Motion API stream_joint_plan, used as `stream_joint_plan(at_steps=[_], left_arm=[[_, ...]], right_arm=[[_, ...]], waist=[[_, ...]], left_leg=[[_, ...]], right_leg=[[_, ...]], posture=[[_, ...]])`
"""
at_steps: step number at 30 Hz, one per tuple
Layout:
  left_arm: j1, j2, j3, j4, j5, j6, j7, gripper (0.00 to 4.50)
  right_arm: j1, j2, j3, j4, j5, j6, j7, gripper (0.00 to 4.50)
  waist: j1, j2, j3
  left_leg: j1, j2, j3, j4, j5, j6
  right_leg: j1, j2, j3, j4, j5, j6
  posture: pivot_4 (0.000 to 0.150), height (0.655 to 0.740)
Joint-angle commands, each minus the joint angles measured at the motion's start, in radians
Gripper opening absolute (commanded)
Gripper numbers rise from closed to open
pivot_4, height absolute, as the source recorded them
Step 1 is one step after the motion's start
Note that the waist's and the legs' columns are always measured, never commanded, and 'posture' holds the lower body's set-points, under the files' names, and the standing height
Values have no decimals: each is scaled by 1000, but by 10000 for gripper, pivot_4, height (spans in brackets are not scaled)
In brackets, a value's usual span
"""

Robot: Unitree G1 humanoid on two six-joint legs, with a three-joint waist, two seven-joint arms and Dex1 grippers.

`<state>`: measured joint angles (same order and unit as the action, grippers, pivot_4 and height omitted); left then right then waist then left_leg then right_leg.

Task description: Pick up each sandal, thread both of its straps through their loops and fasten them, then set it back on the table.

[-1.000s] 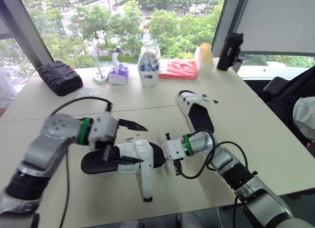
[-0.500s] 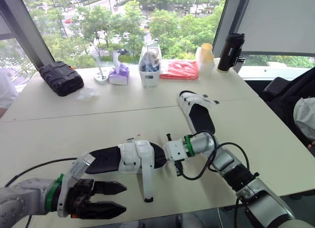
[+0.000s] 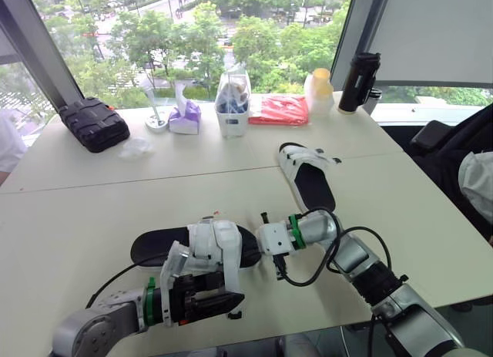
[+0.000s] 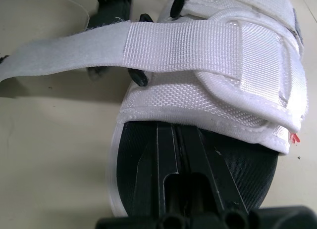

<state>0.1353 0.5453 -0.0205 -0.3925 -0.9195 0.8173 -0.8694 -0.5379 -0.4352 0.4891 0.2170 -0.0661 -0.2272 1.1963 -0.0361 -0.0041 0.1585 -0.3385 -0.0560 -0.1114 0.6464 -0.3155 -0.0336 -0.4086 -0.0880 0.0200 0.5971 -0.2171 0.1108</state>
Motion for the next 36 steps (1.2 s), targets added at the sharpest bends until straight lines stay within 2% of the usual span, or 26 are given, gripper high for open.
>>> stream_joint_plan(at_steps=[1, 9, 10, 12, 19, 24, 31, 34, 36], left_arm=[[-21, -12, 1, 8, 8, -5, 10, 43608], [-45, -21, -14, 39, 25, -6, -10, 43608], [-50, -24, -16, 42, 24, -3, -11, 41389], [-60, -27, -22, 46, 24, 7, -13, 35617], [-72, -19, -45, 38, 16, 45, -20, 543], [-86, -6, -46, 17, -11, 87, -28, 543], [-169, 43, 114, 30, -269, 239, -12, 543], [-240, 54, 152, 76, -321, 273, 10, 543], [-294, 60, 153, 113, -313, 283, 13, 543]], right_arm=[[50, -20, 83, 25, -63, 27, 43, 0], [56, -25, 80, 19, -64, 36, 34, 0], [55, -24, 80, 19, -64, 37, 32, 0], [54, -22, 80, 20, -65, 37, 30, 0], [49, -17, 78, 26, -67, 41, 24, 0], [43, -19, 76, 28, -66, 41, 26, 0], [46, -24, 76, 28, -67, 34, 26, 0], [45, -22, 79, 33, -69, 27, 26, 0], [43, -19, 81, 36, -71, 24, 25, 0]], waist=[[0, 0, 0], [1, 0, 0], [1, 0, 0], [1, 0, 0], [1, 0, 0], [1, 0, 0], [1, 0, 0], [0, 0, 0], [0, 0, 0]], left_leg=[[0, 0, 0, 0, 0, 0], [0, 0, 0, 0, 0, 0], [0, 0, 0, 0, 0, 0], [0, 0, 0, 0, 0, 0], [0, 0, 0, 0, 0, 0], [0, 0, 0, 0, 0, 0], [0, 0, -1, 0, 0, 0], [0, 0, -1, 0, 0, 0], [0, 0, -1, 0, 0, 0]], right_leg=[[0, 0, 0, 0, 0, 0], [0, 0, 0, 0, 0, 0], [0, 0, 0, 0, 0, 0], [0, 0, 0, 0, 0, 0], [0, 0, 0, 0, 0, 0], [0, 0, 0, 0, 0, 0], [0, 0, 0, 0, 0, 0], [0, 0, 0, 0, 0, 0], [0, 0, -1, 0, 0, 0]], posture=[[1500, 7400], [1500, 7400], [1500, 7400], [1500, 7400], [1500, 7400], [1500, 7400], [1500, 7400], [1500, 7400], [1500, 7400]])
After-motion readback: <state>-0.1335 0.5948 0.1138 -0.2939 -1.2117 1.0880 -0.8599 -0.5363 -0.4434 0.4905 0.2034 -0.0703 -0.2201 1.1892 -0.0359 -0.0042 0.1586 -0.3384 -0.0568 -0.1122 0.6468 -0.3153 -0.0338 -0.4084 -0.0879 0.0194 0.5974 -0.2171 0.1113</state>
